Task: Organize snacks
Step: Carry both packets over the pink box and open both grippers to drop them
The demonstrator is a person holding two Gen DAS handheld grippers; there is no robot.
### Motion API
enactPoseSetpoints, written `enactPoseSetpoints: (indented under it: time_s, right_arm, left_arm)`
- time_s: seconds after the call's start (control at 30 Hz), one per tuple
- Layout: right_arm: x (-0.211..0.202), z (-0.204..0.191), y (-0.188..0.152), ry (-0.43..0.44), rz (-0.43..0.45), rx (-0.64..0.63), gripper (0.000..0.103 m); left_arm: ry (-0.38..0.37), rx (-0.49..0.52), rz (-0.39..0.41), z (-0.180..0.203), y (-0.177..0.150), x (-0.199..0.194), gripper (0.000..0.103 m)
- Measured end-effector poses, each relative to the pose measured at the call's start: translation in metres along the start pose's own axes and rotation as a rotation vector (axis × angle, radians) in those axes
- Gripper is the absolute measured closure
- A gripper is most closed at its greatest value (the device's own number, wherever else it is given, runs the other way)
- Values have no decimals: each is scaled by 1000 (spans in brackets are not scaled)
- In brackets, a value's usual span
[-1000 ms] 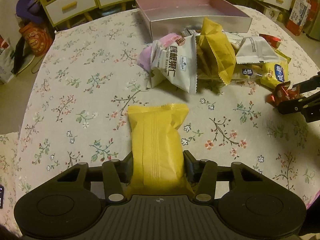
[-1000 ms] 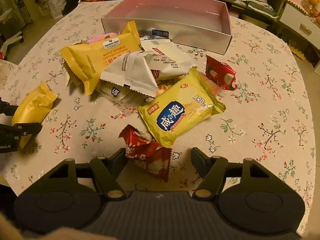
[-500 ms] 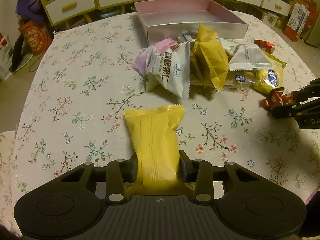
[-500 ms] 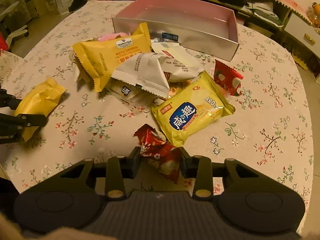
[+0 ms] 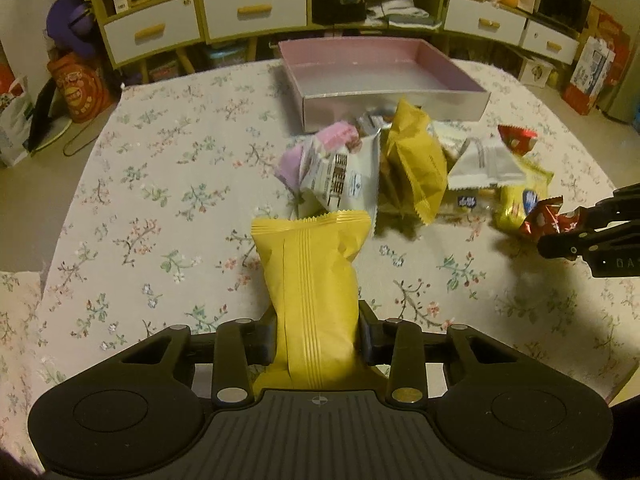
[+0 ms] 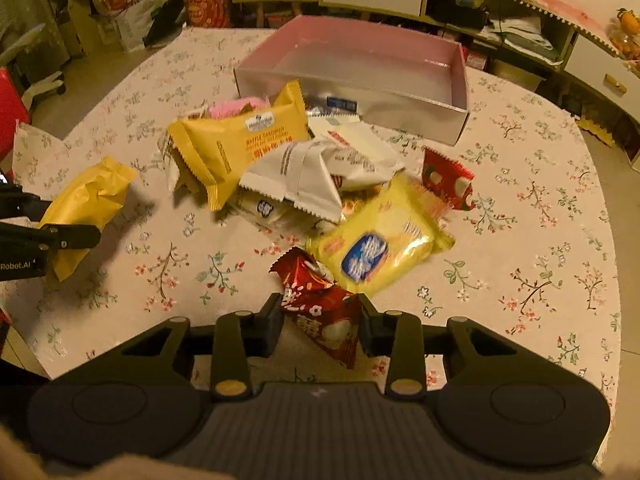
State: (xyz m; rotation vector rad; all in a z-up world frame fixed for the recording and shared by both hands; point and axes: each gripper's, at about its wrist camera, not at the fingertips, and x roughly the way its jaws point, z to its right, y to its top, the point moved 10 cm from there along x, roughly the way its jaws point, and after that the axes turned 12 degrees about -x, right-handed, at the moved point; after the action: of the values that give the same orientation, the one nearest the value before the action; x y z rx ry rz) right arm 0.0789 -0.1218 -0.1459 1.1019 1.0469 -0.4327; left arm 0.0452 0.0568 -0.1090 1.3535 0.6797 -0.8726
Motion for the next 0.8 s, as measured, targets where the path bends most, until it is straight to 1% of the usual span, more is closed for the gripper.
enactPoseSetpoints:
  time_s: [0.17, 0.37, 0.57, 0.8]
  right_arm:
    - [-9, 6, 7, -3, 32, 26, 69]
    - [-17, 17, 30, -26, 65, 30, 69]
    - [-15, 30, 57, -52, 85, 15, 68]
    - [-2, 63, 92, -53, 109, 51, 68]
  left_arm:
    - [-16, -1, 30, 4, 9, -10, 68]
    - [-23, 34, 48, 19, 27, -14, 68]
    - [-30, 84, 68, 39, 60, -10, 68]
    - [-38, 139, 100, 62, 108, 9, 68]
